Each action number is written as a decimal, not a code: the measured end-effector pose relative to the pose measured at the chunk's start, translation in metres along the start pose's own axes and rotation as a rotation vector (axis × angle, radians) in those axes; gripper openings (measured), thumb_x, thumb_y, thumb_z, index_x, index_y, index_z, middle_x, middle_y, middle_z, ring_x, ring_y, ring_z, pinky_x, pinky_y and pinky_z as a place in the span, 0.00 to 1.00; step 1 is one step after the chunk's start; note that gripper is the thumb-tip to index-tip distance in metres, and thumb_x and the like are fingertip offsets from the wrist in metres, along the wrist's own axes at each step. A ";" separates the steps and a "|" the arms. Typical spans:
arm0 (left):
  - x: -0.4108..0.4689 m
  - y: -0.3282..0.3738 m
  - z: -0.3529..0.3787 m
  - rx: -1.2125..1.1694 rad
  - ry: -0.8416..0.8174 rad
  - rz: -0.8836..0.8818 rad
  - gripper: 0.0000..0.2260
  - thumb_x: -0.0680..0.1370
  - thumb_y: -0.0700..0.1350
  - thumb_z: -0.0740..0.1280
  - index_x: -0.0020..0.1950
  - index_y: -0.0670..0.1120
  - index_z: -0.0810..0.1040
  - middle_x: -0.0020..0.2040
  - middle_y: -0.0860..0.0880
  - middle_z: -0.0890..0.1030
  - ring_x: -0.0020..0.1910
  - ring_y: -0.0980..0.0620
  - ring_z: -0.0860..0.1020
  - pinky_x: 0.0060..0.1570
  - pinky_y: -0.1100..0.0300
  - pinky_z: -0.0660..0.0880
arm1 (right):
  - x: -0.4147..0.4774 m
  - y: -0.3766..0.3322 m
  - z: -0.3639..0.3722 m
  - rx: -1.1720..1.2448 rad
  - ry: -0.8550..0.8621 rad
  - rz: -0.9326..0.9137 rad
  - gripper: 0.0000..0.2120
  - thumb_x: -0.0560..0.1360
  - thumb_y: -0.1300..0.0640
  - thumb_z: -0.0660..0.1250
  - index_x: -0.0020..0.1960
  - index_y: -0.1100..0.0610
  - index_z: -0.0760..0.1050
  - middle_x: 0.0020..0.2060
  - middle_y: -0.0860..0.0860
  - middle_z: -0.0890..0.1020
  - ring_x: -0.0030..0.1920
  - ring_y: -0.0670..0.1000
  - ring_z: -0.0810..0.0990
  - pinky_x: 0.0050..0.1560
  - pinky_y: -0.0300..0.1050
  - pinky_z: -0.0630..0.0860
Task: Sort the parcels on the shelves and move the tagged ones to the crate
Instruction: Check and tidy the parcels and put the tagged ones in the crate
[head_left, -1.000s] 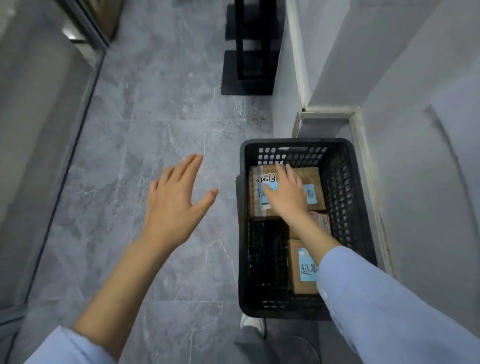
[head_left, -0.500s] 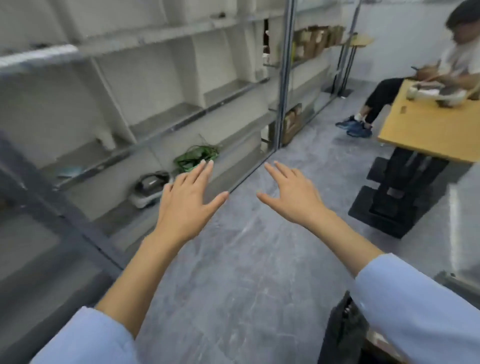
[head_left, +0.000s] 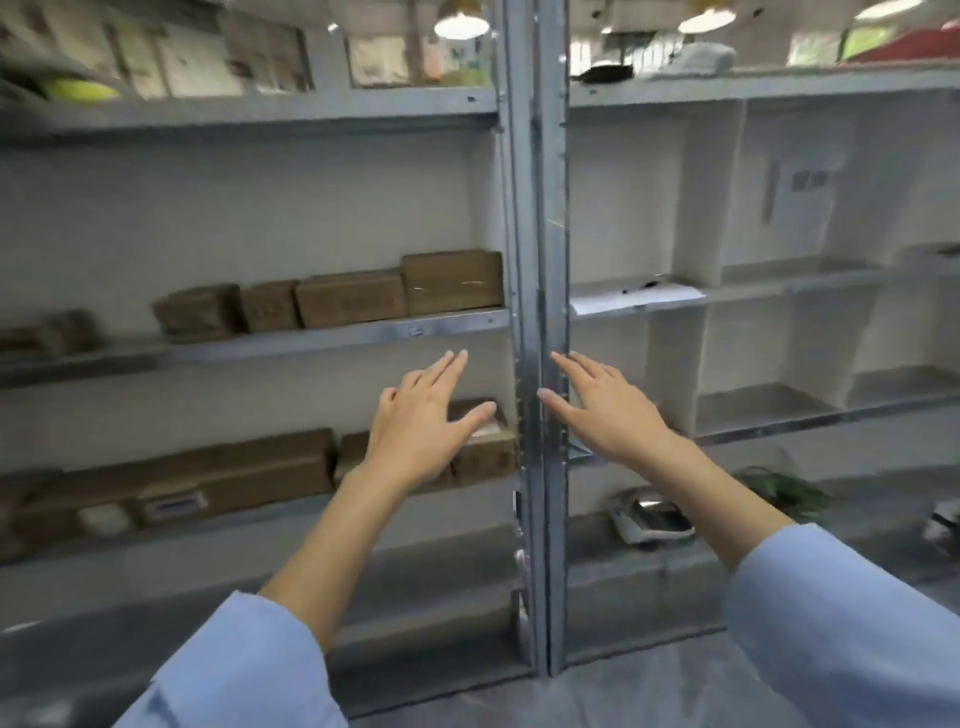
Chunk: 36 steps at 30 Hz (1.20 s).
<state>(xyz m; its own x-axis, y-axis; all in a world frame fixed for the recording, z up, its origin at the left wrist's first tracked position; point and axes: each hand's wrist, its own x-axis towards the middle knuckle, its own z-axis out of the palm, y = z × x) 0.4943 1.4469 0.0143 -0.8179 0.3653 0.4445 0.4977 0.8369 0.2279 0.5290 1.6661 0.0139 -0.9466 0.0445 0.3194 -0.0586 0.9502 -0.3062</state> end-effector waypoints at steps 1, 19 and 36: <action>-0.001 -0.023 -0.012 0.004 0.013 -0.030 0.32 0.79 0.65 0.56 0.80 0.57 0.52 0.79 0.56 0.56 0.76 0.52 0.57 0.71 0.48 0.56 | 0.015 -0.024 0.007 0.012 -0.006 -0.024 0.31 0.81 0.37 0.52 0.80 0.48 0.52 0.79 0.49 0.56 0.78 0.54 0.56 0.74 0.56 0.61; -0.023 -0.306 -0.105 0.100 0.178 -0.388 0.32 0.78 0.65 0.58 0.80 0.56 0.54 0.79 0.56 0.57 0.77 0.52 0.57 0.72 0.46 0.55 | 0.191 -0.290 0.122 0.232 -0.139 -0.392 0.30 0.81 0.41 0.55 0.80 0.51 0.54 0.78 0.51 0.57 0.78 0.54 0.56 0.75 0.54 0.59; 0.102 -0.514 -0.107 0.128 0.277 -0.404 0.33 0.78 0.63 0.60 0.80 0.54 0.55 0.79 0.54 0.59 0.77 0.54 0.58 0.72 0.49 0.57 | 0.411 -0.420 0.229 0.419 -0.191 -0.442 0.35 0.78 0.49 0.67 0.78 0.58 0.56 0.76 0.55 0.63 0.75 0.53 0.62 0.70 0.46 0.61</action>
<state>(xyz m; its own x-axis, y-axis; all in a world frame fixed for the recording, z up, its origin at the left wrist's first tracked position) 0.1856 1.0102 0.0346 -0.8219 -0.1056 0.5597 0.1035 0.9386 0.3291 0.0921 1.2144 0.0680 -0.8423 -0.4168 0.3417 -0.5389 0.6632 -0.5193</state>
